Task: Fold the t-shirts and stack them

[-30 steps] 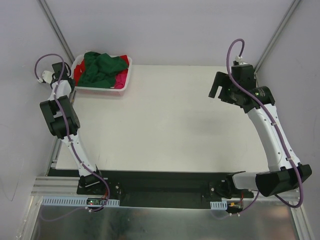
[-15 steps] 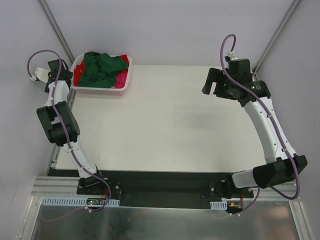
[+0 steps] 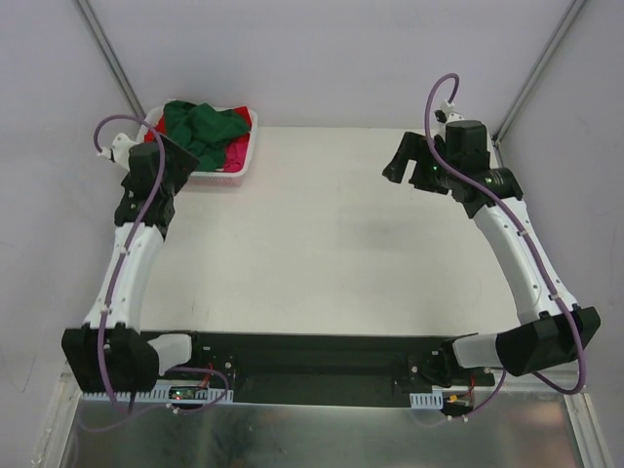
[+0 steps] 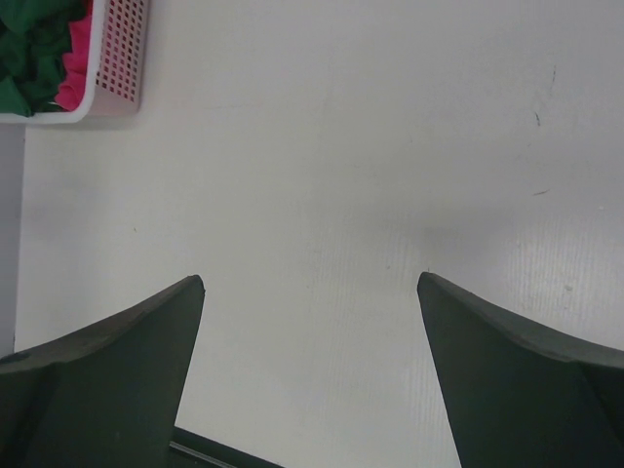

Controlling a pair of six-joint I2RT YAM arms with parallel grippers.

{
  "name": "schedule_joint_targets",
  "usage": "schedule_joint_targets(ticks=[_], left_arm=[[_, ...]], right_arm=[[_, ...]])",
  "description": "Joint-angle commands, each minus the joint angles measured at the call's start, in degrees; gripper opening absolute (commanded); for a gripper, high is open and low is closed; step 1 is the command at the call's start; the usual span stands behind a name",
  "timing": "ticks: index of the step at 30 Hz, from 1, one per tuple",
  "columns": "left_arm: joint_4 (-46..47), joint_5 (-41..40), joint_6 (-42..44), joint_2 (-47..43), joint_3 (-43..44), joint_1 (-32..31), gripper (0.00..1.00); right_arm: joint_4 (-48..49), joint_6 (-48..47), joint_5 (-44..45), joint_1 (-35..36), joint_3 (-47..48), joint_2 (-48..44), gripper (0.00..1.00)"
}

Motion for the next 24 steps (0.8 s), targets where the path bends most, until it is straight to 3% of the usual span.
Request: schedule_joint_targets(ticks=[1, 6, 18, 22, 24], left_arm=[[-1.7, 8.9, 5.9, -14.7, -10.2, -3.5, 0.95], [-3.0, 8.1, 10.5, -23.1, -16.6, -3.7, 0.97], [-5.0, 15.4, 17.3, -18.1, -10.1, -3.7, 0.99], [-5.2, 18.7, 15.4, -10.7, -4.3, -0.8, 0.99], [-4.7, 21.0, 12.4, -0.4, 3.0, 1.9, 0.99]], right_arm=[[7.7, 4.9, -2.5, 0.6, -4.7, -6.6, 0.96], [8.1, 7.3, -0.8, 1.7, -10.0, -10.2, 0.96], [5.2, 7.8, 3.5, 3.1, -10.5, -11.9, 0.96], [7.2, 9.4, -0.9, 3.2, -9.5, -8.9, 0.96], [9.9, 10.8, -3.6, 3.2, -8.6, -6.1, 0.96]])
